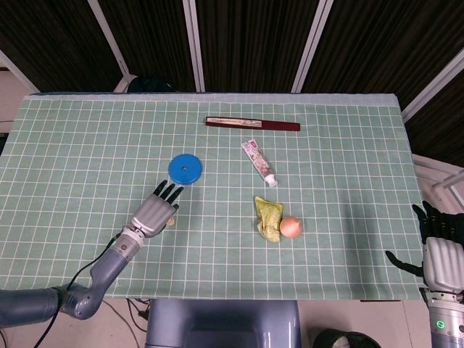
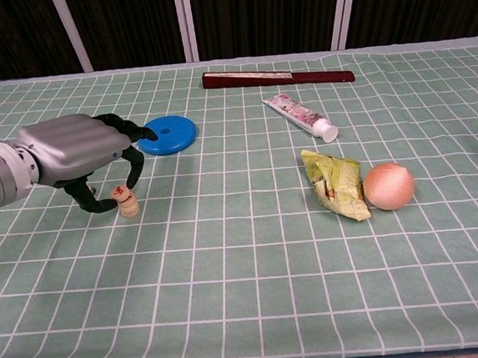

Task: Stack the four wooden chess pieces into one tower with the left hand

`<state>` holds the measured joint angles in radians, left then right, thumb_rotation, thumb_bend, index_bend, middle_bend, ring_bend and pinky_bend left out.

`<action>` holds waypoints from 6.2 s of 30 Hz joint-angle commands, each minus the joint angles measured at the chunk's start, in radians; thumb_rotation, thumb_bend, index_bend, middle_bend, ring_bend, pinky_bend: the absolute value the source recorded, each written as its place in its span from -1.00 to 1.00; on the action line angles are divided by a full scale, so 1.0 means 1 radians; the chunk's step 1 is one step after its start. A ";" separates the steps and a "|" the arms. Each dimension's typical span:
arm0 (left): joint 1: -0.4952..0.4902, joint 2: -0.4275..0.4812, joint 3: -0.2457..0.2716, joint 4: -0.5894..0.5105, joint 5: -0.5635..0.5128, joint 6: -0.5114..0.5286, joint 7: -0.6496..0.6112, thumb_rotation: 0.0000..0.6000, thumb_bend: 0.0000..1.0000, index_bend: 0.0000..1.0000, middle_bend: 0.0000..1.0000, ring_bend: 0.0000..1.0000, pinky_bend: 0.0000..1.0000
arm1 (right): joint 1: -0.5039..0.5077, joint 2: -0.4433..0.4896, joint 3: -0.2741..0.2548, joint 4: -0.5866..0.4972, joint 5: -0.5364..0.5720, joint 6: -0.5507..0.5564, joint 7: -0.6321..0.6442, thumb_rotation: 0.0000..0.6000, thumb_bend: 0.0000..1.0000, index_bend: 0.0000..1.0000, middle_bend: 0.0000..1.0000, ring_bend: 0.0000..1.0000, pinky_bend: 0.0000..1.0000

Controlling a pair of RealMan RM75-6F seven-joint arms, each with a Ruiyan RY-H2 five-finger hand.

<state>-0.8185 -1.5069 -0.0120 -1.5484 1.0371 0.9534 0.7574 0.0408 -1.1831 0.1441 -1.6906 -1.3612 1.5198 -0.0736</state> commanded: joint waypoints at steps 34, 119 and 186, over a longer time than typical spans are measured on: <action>0.030 0.068 -0.001 -0.046 0.004 0.067 -0.010 1.00 -0.40 -0.26 -0.94 -1.00 -1.00 | 0.000 0.000 0.000 0.000 -0.001 0.000 0.004 1.00 -0.54 -0.84 -0.97 -1.00 -1.00; 0.068 -0.069 -0.028 0.290 0.014 -0.070 -0.116 1.00 -0.36 0.03 -0.93 -1.00 -1.00 | 0.000 0.004 0.000 -0.006 0.006 -0.006 0.006 1.00 -0.54 -0.84 -0.97 -1.00 -1.00; 0.017 0.021 -0.026 -0.022 0.003 0.011 0.010 1.00 -0.33 0.00 -0.91 -1.00 -1.00 | 0.001 0.005 0.001 -0.004 0.004 -0.005 0.008 1.00 -0.53 -0.84 -0.97 -1.00 -1.00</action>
<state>-0.8007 -1.4854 -0.0388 -1.5707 1.0404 0.9646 0.7666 0.0417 -1.1785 0.1447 -1.6951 -1.3570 1.5150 -0.0653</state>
